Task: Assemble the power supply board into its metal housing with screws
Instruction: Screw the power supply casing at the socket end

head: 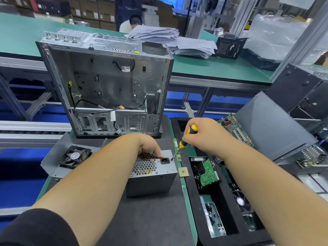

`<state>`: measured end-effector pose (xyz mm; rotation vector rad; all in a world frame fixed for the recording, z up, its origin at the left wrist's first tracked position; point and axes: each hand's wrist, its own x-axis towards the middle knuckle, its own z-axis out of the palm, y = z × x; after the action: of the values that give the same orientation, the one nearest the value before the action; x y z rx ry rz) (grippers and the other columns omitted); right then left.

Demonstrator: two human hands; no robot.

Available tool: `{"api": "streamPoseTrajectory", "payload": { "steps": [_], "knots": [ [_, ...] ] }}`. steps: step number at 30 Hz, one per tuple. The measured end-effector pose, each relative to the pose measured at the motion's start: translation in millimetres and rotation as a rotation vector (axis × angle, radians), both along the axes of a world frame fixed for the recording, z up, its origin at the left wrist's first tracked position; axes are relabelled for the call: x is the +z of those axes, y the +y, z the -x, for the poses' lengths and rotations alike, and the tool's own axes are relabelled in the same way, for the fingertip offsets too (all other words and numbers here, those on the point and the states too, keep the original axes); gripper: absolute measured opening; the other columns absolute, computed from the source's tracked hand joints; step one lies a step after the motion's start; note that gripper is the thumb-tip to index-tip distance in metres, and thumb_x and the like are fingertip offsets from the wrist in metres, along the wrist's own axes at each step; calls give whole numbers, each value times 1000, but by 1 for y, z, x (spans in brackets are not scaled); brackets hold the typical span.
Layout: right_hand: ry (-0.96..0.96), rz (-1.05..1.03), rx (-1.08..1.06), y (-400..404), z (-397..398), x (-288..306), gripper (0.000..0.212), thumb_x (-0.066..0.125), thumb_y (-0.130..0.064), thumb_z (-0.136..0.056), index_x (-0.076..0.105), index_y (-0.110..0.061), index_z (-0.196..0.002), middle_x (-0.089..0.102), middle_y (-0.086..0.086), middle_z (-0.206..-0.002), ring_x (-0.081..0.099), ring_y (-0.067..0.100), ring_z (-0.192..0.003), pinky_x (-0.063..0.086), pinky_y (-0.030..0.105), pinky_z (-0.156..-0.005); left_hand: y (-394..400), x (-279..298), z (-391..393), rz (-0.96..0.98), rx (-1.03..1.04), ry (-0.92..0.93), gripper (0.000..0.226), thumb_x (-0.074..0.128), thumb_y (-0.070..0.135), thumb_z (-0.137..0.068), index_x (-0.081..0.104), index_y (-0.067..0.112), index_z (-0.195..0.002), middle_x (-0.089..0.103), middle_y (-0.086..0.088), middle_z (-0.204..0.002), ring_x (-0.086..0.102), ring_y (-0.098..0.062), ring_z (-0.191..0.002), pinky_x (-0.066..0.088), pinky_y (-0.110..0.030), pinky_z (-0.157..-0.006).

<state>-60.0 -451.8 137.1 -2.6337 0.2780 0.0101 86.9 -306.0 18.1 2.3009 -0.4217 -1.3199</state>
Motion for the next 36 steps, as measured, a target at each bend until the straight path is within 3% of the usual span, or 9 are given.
{"api": "streamPoseTrajectory", "payload": {
  "steps": [8,14,17,19,21,28,30,33,36],
  "knots": [
    [66,94,101,3,-8,6,12,68,-26,-82,58,-23,-87,61,-1,-78,50,12,-58,41,26,-51,0,-3,-5,-11,-35,33,61,63,34,-93,44,11,-146,33,-12,-157,32,-33,-142,30,-50,-113],
    [157,207,271,10,-15,28,19,66,-12,-84,65,-30,-86,59,-15,-72,50,-15,-53,34,7,-38,-2,-3,-8,-48,-66,51,62,62,36,-94,42,11,-147,29,-12,-159,27,-32,-144,25,-51,-116],
    [174,330,319,15,-20,32,17,66,-12,-85,67,-29,-89,62,-13,-78,54,-2,-60,33,13,-42,-2,-1,-7,-52,-68,75,58,60,34,-96,43,12,-147,28,-12,-159,26,-32,-145,27,-44,-113],
    [170,430,314,18,-23,31,8,72,-25,-85,65,-25,-91,61,-10,-81,56,8,-73,34,22,-49,-2,-1,-8,-56,-72,76,58,60,33,-96,44,11,-146,29,-13,-159,28,-32,-144,27,-46,-114],
    [156,508,286,21,-25,29,22,73,-39,-84,62,-21,-87,58,-5,-79,58,18,-79,36,27,-52,-2,-1,-7,-58,-72,79,56,60,33,-96,45,11,-145,32,-13,-157,32,-34,-141,27,-49,-115],
    [99,663,168,19,-27,19,43,52,-53,-94,48,-21,-66,48,-3,-66,50,20,-66,38,28,-56,-2,3,-7,-52,-96,76,52,60,34,-96,49,15,-143,33,-11,-157,32,-33,-140,33,-45,-109],
    [80,612,171,18,-26,15,42,46,-53,-96,50,-21,-69,49,-4,-67,48,17,-64,39,29,-57,-2,3,-6,-53,-109,82,52,58,34,-97,47,17,-145,33,-10,-157,31,-33,-142,34,-43,-108],
    [59,368,203,15,-24,17,14,51,-38,-90,53,-24,-91,54,-7,-84,50,12,-72,34,30,-56,-2,4,-5,-39,-96,112,50,56,32,-98,47,15,-145,36,-11,-156,34,-34,-140,31,-49,-115],
    [4,261,246,13,-22,20,14,57,-31,-87,53,-27,-100,54,-9,-87,49,11,-73,33,28,-56,-1,7,-3,-30,-80,123,49,55,30,-99,47,13,-144,38,-13,-154,37,-35,-139,31,-50,-115]
  ]
}}
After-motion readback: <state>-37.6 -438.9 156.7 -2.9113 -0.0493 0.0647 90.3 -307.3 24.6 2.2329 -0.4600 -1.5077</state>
